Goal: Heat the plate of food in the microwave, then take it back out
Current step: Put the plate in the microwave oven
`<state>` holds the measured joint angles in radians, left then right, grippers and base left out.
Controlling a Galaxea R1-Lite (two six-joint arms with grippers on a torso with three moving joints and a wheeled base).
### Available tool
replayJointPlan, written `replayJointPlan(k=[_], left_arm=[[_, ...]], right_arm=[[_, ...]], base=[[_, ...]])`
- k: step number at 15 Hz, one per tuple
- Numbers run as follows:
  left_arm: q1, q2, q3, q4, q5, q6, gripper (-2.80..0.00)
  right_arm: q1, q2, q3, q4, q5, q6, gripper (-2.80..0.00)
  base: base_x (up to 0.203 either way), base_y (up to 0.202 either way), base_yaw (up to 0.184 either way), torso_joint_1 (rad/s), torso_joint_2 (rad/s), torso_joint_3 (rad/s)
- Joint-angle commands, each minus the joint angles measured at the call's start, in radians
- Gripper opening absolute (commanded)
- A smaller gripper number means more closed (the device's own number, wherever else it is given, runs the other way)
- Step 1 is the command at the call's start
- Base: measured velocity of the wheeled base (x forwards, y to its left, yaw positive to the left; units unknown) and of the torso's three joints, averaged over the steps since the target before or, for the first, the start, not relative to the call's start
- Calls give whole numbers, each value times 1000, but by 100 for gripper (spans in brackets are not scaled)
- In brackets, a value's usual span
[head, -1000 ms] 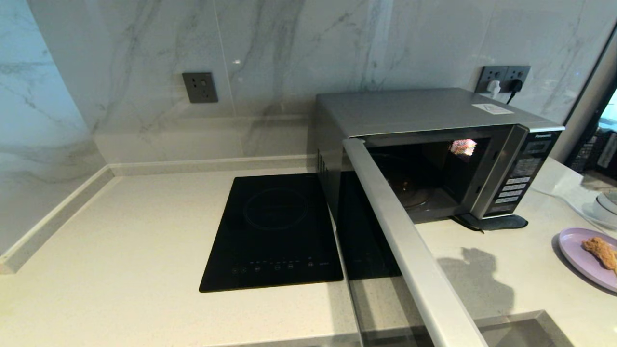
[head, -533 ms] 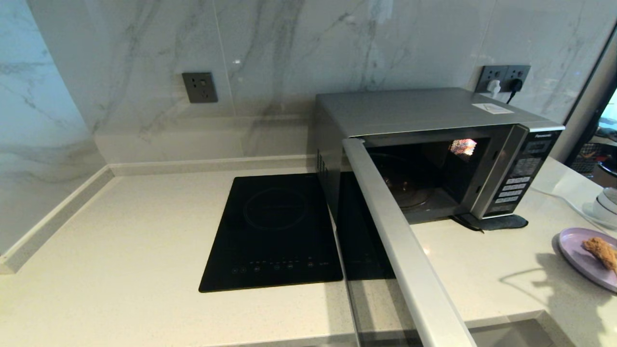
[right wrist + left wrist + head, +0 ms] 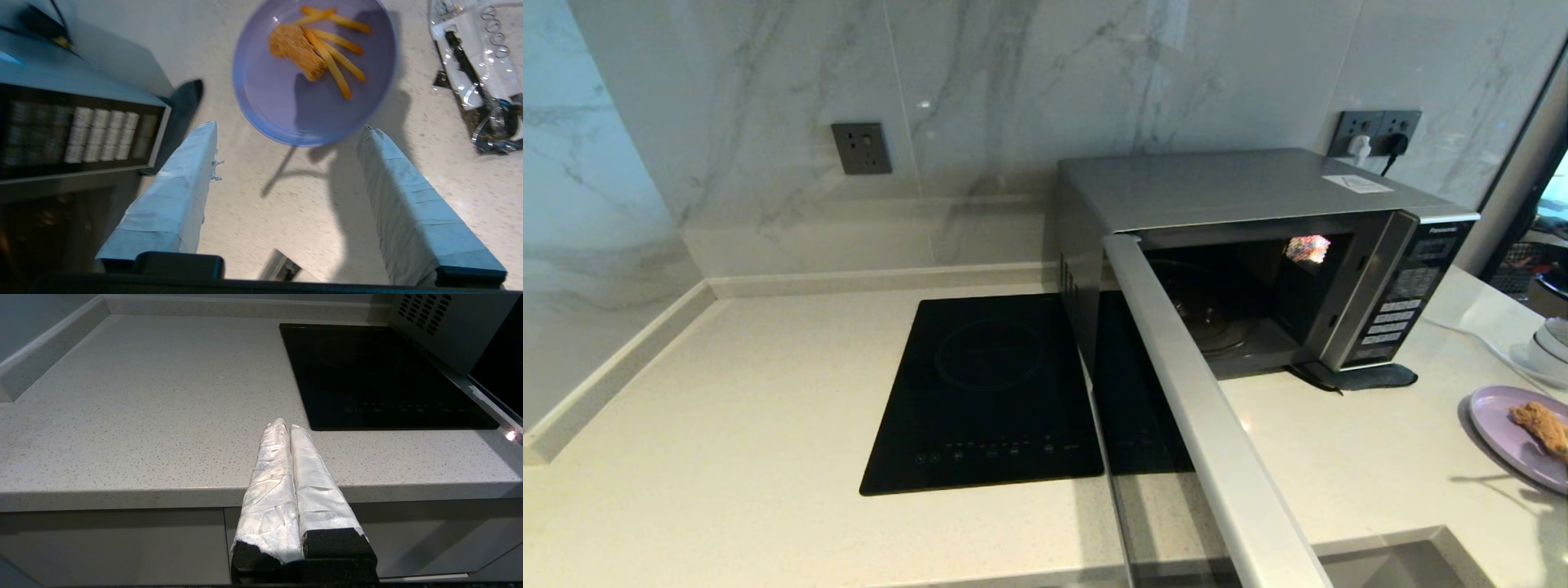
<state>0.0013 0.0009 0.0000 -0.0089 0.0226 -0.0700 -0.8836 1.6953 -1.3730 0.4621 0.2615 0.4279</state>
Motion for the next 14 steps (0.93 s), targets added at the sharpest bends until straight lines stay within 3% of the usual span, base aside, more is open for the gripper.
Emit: replayJointPlan(k=[1,2,4,6,7,10,14], left_arm=[[0,1,0,0,0,-1,-280],[0,1,0,0,0,-1,-280],[0,1,0,0,0,-1,-280],[0,1,0,0,0,-1,-280],[0,1,0,0,0,-1,-280],[0,1,0,0,0,-1,-280],[0,1,0,0,0,-1,-280]], right_arm=[[1,28,-24,88,-18,-30,0],[11,50,-46,120,-58,-34,0],[52,95,-70,135,-212,-30,0],[103,124,-71,143,-365,12,0],[118,149,-79,159,-405,34,0],[163,240,-144,220,-477,144,0],[186,377,-203,230,-458,294,0]], base=[[0,0,0,0,0,0],[0,0,0,0,0,0],[0,0,0,0,0,0],[0,0,0,0,0,0],[0,0,0,0,0,0],[0,0,0,0,0,0],[0,0,0,0,0,0]])
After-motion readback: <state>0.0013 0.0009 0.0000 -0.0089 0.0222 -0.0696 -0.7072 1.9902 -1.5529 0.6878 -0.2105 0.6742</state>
